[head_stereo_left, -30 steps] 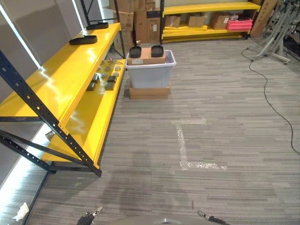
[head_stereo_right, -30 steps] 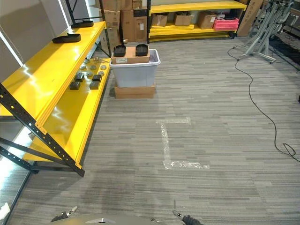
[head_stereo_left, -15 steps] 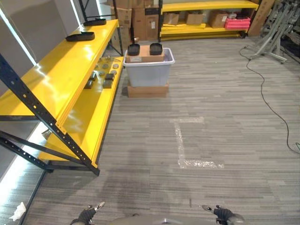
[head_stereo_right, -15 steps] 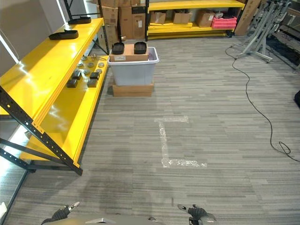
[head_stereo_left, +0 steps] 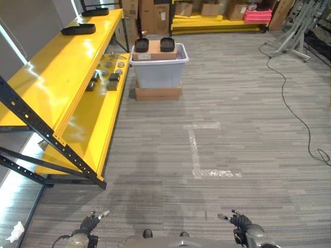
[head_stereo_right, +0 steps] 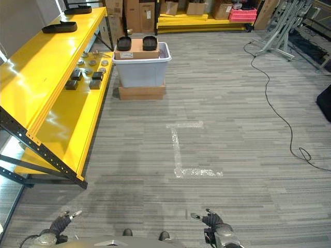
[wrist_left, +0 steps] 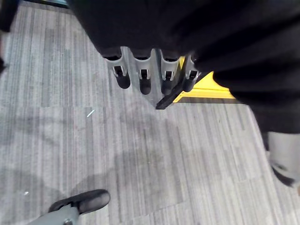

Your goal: Move parts from the plastic box to the shelf.

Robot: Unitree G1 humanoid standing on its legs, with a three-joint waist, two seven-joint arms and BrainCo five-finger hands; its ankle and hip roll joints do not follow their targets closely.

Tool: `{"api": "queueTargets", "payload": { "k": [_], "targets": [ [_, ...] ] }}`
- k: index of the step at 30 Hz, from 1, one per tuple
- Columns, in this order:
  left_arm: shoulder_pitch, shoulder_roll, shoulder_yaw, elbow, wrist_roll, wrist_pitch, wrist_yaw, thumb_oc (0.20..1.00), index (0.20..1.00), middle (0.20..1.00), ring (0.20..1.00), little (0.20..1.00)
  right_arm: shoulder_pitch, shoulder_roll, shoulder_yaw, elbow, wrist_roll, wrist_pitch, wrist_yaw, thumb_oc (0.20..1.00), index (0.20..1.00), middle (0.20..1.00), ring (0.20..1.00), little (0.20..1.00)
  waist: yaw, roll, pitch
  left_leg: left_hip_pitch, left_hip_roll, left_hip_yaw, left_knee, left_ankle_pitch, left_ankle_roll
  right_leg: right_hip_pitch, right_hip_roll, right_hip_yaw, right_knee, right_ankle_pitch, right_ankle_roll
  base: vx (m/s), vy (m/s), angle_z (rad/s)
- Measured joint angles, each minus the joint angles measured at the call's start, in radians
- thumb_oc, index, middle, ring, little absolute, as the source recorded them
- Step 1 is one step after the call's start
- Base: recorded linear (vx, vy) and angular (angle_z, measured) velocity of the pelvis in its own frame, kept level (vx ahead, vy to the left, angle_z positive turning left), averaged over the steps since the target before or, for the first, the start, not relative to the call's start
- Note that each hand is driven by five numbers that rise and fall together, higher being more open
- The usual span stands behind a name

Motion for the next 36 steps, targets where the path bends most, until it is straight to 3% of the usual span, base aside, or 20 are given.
{"api": "queueTargets", "payload": {
  "k": [9, 14, 18, 21, 24, 25, 27, 28, 29, 30, 31, 32, 34, 36],
  "targets": [
    [-0.001, -0.003, 0.011, -0.007, -0.031, -0.012, 0.049, 1.0, 1.0, 1.0, 1.0, 1.0, 0.002, 0.026, -0.039, 0.062, 0.072, 0.003, -0.007, 1.0, 1.0, 1.0, 1.0, 1.0, 0.002, -0.013, -0.002, -0.004, -0.007, 0.002, -0.001, 0.001, 0.002, -0.008, -0.005, 0.011, 0.001, 0.003, 0.008, 0.02, 0.07, -0.03],
    [0.001, -0.009, 0.002, -0.002, -0.036, -0.023, 0.053, 1.0, 1.0, 1.0, 1.0, 1.0, 0.001, 0.057, -0.018, 0.058, 0.078, 0.003, -0.006, 1.0, 1.0, 1.0, 1.0, 1.0, 0.007, -0.038, -0.007, -0.007, -0.019, 0.003, -0.002, -0.005, 0.011, -0.017, -0.015, 0.02, 0.014, 0.006, 0.013, 0.02, 0.134, -0.02],
    [-0.005, -0.007, -0.029, -0.002, -0.035, -0.023, 0.053, 1.0, 1.0, 1.0, 1.0, 1.0, -0.023, 0.061, 0.025, 0.055, 0.076, 0.002, -0.005, 1.0, 1.0, 1.0, 1.0, 1.0, 0.007, -0.041, 0.0, -0.018, -0.023, 0.027, -0.001, 0.001, 0.033, -0.099, -0.047, 0.025, 0.16, -0.053, 0.035, 0.0, 0.069, -0.07],
    [-0.016, -0.007, -0.041, 0.001, -0.035, -0.023, 0.052, 1.0, 1.0, 1.0, 1.0, 1.0, -0.051, 0.08, 0.063, 0.054, 0.067, 0.002, -0.004, 1.0, 1.0, 1.0, 1.0, 1.0, 0.013, -0.048, 0.021, -0.02, -0.024, 0.044, -0.001, -0.008, 0.053, -0.161, -0.118, -0.028, 0.285, -0.094, 0.058, 0.07, -0.022, -0.16],
    [-0.016, 0.001, -0.04, 0.008, -0.035, -0.022, 0.052, 1.0, 1.0, 1.0, 1.0, 1.0, -0.052, 0.113, 0.098, 0.035, 0.058, 0.002, -0.002, 1.0, 1.0, 1.0, 1.0, 1.0, 0.016, -0.065, 0.027, -0.023, -0.023, 0.054, -0.006, -0.014, 0.048, -0.171, -0.191, -0.037, 0.244, -0.071, 0.089, 0.1, -0.101, -0.18],
    [-0.018, 0.003, -0.041, 0.009, -0.035, -0.022, 0.054, 1.0, 1.0, 1.0, 1.0, 1.0, -0.052, 0.122, 0.104, 0.025, 0.058, 0.002, -0.002, 1.0, 1.0, 1.0, 1.0, 1.0, 0.009, -0.077, 0.032, -0.023, -0.017, 0.051, -0.007, -0.019, 0.038, -0.176, -0.193, -0.041, 0.218, -0.064, 0.101, 0.1, -0.072, -0.16],
    [-0.023, 0.009, -0.039, 0.018, -0.035, -0.022, 0.055, 1.0, 1.0, 1.0, 1.0, 1.0, -0.061, 0.136, 0.132, 0.017, 0.058, 0.002, -0.001, 1.0, 1.0, 1.0, 1.0, 1.0, 0.005, -0.082, 0.038, -0.028, 0.011, 0.054, -0.008, -0.019, 0.025, -0.187, -0.16, -0.035, 0.147, -0.047, 0.105, 0.22, -0.109, -0.12],
    [-0.027, 0.01, -0.039, 0.023, -0.036, -0.022, 0.055, 1.0, 1.0, 1.0, 1.0, 1.0, -0.058, 0.138, 0.136, 0.017, 0.058, 0.001, -0.001, 1.0, 1.0, 1.0, 1.0, 1.0, -0.008, -0.091, 0.04, -0.031, 0.018, 0.048, -0.005, -0.026, 0.017, -0.206, -0.143, -0.033, 0.132, -0.023, 0.108, 0.35, -0.158, -0.01],
    [-0.038, -0.007, -0.037, 0.049, -0.036, -0.019, 0.057, 1.0, 1.0, 1.0, 1.0, 1.0, -0.063, 0.133, 0.136, 0.022, 0.058, 0.002, -0.002, 1.0, 1.0, 1.0, 1.0, 1.0, -0.027, -0.081, 0.047, -0.032, 0.052, 0.033, -0.003, -0.034, 0.004, -0.255, -0.11, -0.033, 0.144, 0.009, 0.111, 0.32, -0.171, 0.17],
    [-0.038, -0.011, -0.037, 0.056, -0.036, -0.019, 0.057, 1.0, 1.0, 1.0, 1.0, 1.0, -0.054, 0.129, 0.136, 0.023, 0.058, 0.003, -0.002, 1.0, 1.0, 1.0, 1.0, 1.0, -0.042, -0.086, 0.044, -0.032, 0.057, 0.025, -0.005, -0.04, -0.006, -0.268, -0.11, -0.033, 0.129, 0.024, 0.112, 0.43, -0.256, 0.32],
    [-0.035, -0.017, -0.04, 0.074, -0.037, -0.019, 0.056, 1.0, 1.0, 1.0, 1.0, 1.0, -0.039, 0.123, 0.135, 0.037, 0.058, 0.003, -0.003, 1.0, 1.0, 1.0, 1.0, 1.0, -0.052, -0.097, 0.039, -0.009, 0.071, 0.006, -0.009, -0.048, -0.033, -0.242, -0.101, -0.042, 0.121, 0.081, 0.077, 0.31, -0.216, 0.42],
    [-0.036, -0.029, -0.04, 0.083, -0.037, -0.018, 0.055, 1.0, 1.0, 1.0, 1.0, 1.0, -0.024, 0.115, 0.136, 0.046, 0.058, 0.002, -0.003, 1.0, 1.0, 1.0, 1.0, 1.0, -0.052, -0.082, 0.037, 0.008, 0.088, -0.008, -0.009, -0.047, -0.047, -0.209, -0.078, -0.057, 0.101, 0.076, 0.038, 0.28, -0.19, 0.32],
    [-0.027, -0.067, -0.038, 0.086, -0.041, -0.019, 0.054, 1.0, 1.0, 1.0, 1.0, 1.0, -0.001, 0.075, 0.132, 0.054, 0.058, 0.003, -0.004, 1.0, 1.0, 1.0, 1.0, 1.0, -0.05, -0.027, 0.031, 0.032, 0.145, -0.032, 0.0, -0.055, -0.072, -0.154, -0.016, -0.085, 0.064, 0.046, 0.007, 0.27, -0.173, 0.2],
    [-0.029, -0.087, -0.027, 0.083, -0.06, -0.019, 0.054, 1.0, 1.0, 1.0, 1.0, 1.0, 0.003, 0.051, 0.124, 0.045, 0.058, 0.003, -0.005, 1.0, 1.0, 1.0, 1.0, 1.0, -0.05, -0.023, 0.029, 0.01, 0.151, -0.043, 0.065, -0.051, -0.089, -0.134, -0.004, -0.095, 0.055, 0.056, -0.014, 0.24, -0.179, 0.12]
  ]
}}
